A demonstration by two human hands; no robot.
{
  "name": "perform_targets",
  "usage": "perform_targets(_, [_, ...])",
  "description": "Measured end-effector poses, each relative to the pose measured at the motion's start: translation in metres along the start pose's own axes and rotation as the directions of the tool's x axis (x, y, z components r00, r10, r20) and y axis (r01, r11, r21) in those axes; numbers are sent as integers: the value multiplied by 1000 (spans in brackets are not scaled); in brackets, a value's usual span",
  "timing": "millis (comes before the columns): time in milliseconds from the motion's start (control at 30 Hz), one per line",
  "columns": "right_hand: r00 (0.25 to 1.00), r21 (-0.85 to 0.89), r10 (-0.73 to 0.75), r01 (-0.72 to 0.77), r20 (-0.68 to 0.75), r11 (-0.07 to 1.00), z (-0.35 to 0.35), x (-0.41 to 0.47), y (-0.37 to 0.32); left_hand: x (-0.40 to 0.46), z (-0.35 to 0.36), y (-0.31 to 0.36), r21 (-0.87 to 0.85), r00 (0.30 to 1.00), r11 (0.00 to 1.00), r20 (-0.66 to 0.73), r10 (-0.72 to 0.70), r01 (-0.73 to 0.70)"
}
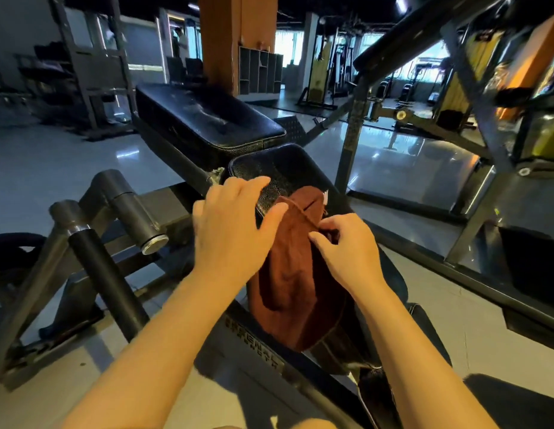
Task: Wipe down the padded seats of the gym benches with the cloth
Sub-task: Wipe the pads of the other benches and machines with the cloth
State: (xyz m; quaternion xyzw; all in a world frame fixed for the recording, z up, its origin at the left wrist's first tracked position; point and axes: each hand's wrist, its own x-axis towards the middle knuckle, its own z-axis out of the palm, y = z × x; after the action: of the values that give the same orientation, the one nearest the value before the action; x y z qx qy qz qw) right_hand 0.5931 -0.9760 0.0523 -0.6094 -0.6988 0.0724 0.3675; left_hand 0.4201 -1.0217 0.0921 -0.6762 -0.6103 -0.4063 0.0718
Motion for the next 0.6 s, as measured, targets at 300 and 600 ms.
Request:
perform_targets(300, [982,-165,45,-15,181,986,-25,0,5,29,11,13,172,976,976,192,99,-133])
perform_targets(600, [847,49,-444,451,293,891,-43,39,-11,21,-13,16,-458,956,878,165,241,-142])
